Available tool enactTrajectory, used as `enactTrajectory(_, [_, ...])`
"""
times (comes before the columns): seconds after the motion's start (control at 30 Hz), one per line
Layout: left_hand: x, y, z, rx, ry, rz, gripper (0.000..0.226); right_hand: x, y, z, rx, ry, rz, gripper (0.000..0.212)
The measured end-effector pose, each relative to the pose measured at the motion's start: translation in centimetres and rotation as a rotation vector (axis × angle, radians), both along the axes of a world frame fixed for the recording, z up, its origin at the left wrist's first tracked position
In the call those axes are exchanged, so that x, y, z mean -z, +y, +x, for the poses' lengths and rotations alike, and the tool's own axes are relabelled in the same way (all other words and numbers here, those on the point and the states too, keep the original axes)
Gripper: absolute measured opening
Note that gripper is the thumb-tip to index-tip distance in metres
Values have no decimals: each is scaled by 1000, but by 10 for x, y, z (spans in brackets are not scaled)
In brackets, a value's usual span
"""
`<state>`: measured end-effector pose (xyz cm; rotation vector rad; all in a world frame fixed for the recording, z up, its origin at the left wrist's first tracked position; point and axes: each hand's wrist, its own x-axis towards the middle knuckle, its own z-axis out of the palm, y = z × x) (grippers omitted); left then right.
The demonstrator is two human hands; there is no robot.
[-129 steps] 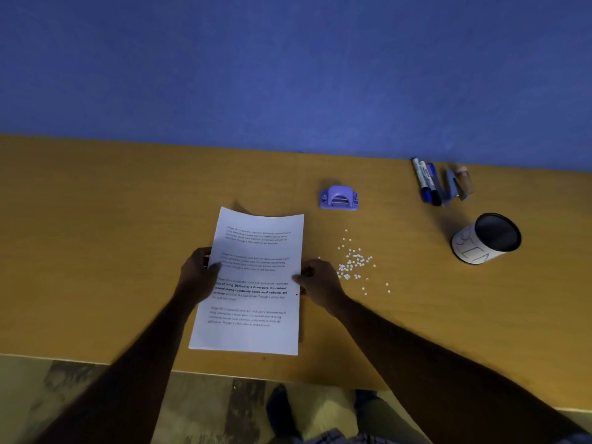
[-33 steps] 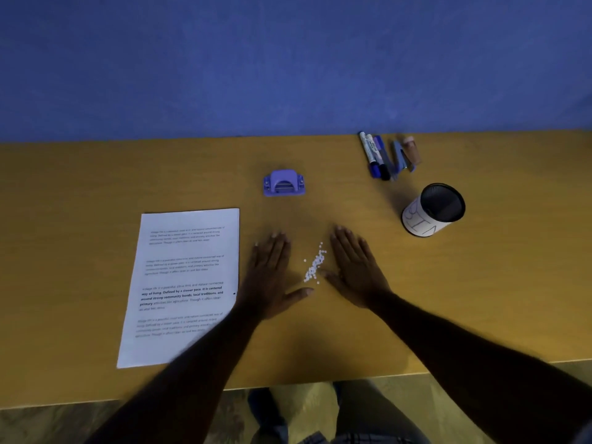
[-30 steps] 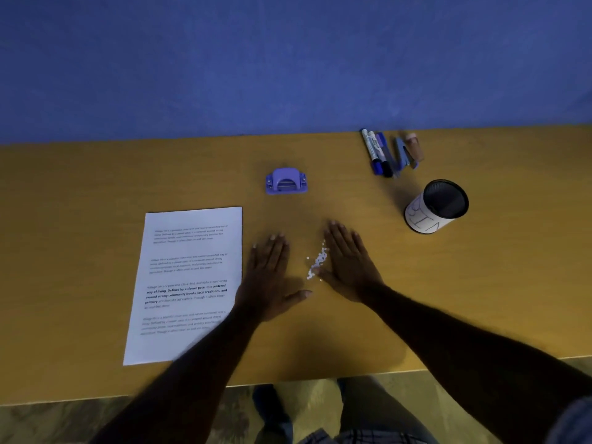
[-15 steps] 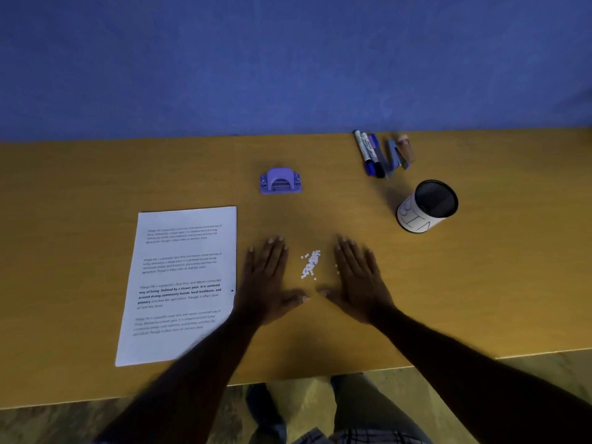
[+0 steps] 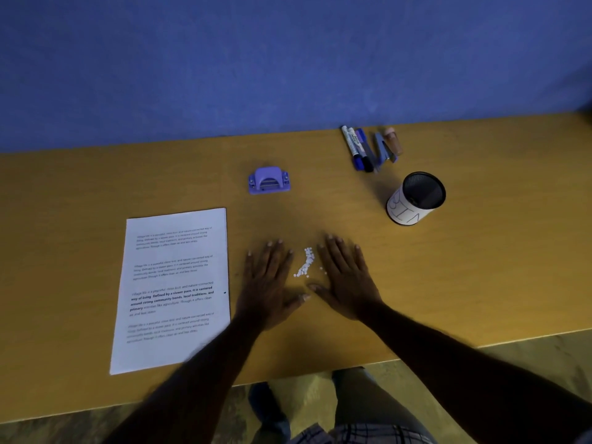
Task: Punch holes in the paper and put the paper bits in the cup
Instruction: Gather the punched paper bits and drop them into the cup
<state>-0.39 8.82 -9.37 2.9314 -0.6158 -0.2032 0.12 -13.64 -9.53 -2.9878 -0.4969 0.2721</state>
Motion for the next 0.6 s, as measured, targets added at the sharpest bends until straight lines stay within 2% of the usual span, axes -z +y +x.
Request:
enactTrajectory(0.13, [2, 6, -5, -27, 6, 3, 98, -2, 18, 9, 15, 8, 13, 95])
enactTrajectory(0.23, [4, 8, -7, -17, 5, 9, 97, -1, 24, 9, 2, -4, 26, 92])
enactTrajectory(0.4, [2, 9, -7, -11, -5, -10, 94, -2, 7, 4, -230, 8, 47, 77])
enactTrajectory(0.6, [4, 11, -6, -24, 6, -26, 90, -4, -11, -30, 119, -2, 62, 86])
